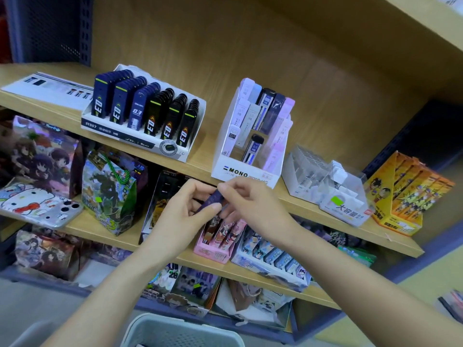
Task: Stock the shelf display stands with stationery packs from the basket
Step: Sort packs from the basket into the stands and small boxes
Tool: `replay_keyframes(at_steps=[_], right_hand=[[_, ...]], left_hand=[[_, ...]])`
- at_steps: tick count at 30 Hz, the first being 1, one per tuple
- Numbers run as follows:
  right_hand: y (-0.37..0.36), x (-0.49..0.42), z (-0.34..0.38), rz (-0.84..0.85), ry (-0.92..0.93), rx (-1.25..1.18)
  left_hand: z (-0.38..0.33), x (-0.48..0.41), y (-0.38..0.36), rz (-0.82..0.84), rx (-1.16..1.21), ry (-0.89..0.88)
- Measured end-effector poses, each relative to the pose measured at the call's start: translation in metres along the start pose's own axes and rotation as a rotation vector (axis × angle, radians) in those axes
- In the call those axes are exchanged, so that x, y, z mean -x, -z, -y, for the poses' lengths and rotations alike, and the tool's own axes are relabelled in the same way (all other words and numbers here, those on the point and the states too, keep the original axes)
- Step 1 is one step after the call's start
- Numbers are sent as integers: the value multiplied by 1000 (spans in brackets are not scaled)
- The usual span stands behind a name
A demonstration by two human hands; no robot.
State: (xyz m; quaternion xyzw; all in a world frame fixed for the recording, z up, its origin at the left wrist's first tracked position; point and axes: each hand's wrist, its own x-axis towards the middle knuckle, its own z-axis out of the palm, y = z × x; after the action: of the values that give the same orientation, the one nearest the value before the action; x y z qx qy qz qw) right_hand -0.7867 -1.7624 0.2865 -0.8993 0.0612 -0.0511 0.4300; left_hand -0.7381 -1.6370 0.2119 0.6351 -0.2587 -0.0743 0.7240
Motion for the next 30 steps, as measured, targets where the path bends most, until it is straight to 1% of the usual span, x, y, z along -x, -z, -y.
replay_keyframes(at_steps=[2, 4, 8, 11, 13, 15, 17, 19, 22, 25, 27, 30], right_hand=[[2, 2, -2, 11, -28, -63], [5, 4, -4, 3, -25, -64], [16, 10, -6, -115, 45, -66], [24, 13, -6, -200, 74, -115], [25, 16, -6, -212, 84, -147], [23, 20, -6, -203, 99, -183], [24, 21, -3, -198, 136, -197], [32, 20, 0, -230, 176, -196], [55, 11, 9, -406, 234, -186], [86, -10, 16, -624, 281, -76], [103, -29, 18, -713, 301, 56], [122, -61, 20, -802, 359, 210]], left_hand=[[1, 1, 0, -23, -69, -14], [-1, 2, -1, -42, -106, 1], [-2, 0, -2, -79, -58, 69], [-4, -1, -4, -145, -24, 66], [-6, -2, -5, -208, -11, 57], [-8, -4, -8, -252, -45, 12], [-10, -6, -10, -271, -121, -67], [-14, -7, -13, -272, -222, -164], [-22, -15, -19, -229, -416, -323], [-26, -32, -26, -164, -628, -434], [-28, -43, -32, -123, -770, -485], [-32, -57, -38, -84, -993, -557]])
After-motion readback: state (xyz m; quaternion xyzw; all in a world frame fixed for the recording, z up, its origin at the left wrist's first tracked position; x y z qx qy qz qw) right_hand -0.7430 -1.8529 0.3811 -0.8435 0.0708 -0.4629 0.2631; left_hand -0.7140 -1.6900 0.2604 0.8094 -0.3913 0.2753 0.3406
